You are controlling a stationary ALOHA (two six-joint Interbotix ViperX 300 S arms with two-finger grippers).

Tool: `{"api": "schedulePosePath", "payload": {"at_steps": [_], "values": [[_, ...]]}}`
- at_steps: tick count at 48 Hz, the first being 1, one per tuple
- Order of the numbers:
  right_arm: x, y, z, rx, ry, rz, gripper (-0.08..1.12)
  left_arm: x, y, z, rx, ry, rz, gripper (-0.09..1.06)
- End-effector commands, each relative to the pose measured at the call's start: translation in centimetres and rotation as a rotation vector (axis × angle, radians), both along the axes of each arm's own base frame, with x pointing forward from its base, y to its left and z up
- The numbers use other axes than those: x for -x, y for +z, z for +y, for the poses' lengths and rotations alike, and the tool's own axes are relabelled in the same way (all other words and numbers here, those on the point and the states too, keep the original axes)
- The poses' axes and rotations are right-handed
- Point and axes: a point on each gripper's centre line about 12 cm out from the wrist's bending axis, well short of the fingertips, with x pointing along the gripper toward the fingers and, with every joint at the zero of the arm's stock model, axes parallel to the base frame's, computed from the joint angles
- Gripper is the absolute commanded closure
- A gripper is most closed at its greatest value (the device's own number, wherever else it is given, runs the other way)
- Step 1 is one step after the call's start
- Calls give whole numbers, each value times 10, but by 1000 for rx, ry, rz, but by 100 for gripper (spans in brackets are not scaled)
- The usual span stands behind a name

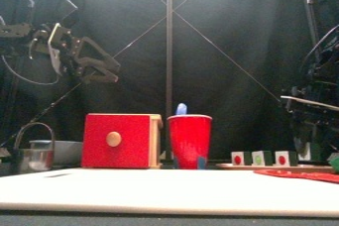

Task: Place sushi on board then cut the sushi with the knife then place the pieces on the plate
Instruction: Place the 4 sushi pieces on the plate

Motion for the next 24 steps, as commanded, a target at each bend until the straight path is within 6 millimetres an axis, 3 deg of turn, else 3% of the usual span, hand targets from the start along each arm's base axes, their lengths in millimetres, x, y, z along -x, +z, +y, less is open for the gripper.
{"api": "schedulePosePath", "payload": {"at_steps": [1, 15, 19, 24], "values": [[-6, 5, -5, 20, 9, -18, 30, -2, 5, 1, -1, 6, -20, 3], [-10, 13, -12, 66, 40, -9, 18, -2, 5, 2, 2, 9, -20, 3], [-12, 34, -22, 157, 70, -23, 18, -3, 7, 2, 1, 9, -26, 3], [-25, 76, -38, 362, 200, -68, 18, -4, 8, 3, -1, 10, -29, 3]]}}
